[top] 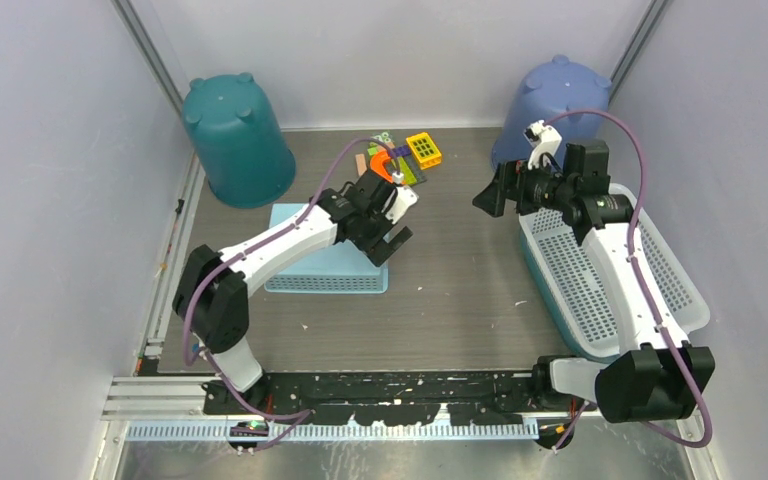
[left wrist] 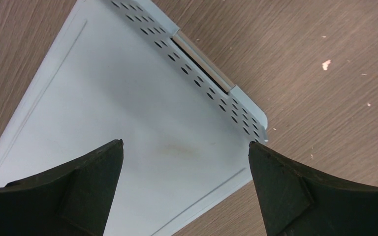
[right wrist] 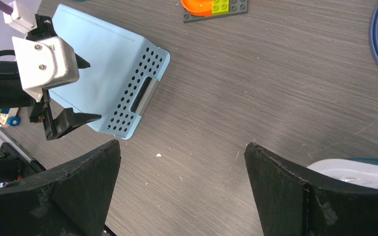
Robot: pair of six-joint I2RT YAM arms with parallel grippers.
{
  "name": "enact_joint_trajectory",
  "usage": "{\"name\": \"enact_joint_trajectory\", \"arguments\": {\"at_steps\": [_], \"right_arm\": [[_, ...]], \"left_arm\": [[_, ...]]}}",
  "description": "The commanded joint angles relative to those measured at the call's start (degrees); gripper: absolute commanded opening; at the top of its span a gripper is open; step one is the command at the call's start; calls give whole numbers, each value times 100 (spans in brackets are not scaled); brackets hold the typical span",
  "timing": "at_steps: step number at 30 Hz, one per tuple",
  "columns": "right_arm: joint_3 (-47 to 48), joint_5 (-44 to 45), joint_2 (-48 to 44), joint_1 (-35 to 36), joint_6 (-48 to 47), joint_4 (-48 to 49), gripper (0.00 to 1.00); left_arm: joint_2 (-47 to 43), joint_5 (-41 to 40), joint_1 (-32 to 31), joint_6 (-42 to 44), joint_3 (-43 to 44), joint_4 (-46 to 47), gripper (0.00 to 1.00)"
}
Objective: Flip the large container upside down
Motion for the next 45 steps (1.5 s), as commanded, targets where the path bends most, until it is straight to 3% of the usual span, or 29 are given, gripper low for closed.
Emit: {"name": "enact_joint_trajectory", "arguments": {"at_steps": [1,8,15,26,45], "right_arm": [[-84,-318,-74,-76,5,406,100],[-212,-518,-73,-85,74,575,100],[-266,-576,-33,-85,102,637,100],[-329,-722,6,-83,166,725,100],[-365,-812,45,-85,228,805,100]], "left_arm": [[-17,-572,-30,-354,71,291,100],[184,-754,-30,-473,-24,477,100],[339,-434,-32,-672,98,539,100],[692,-983,-23,-768,45,594,100],[80,-730,732,-1012,-896,562,86]]}}
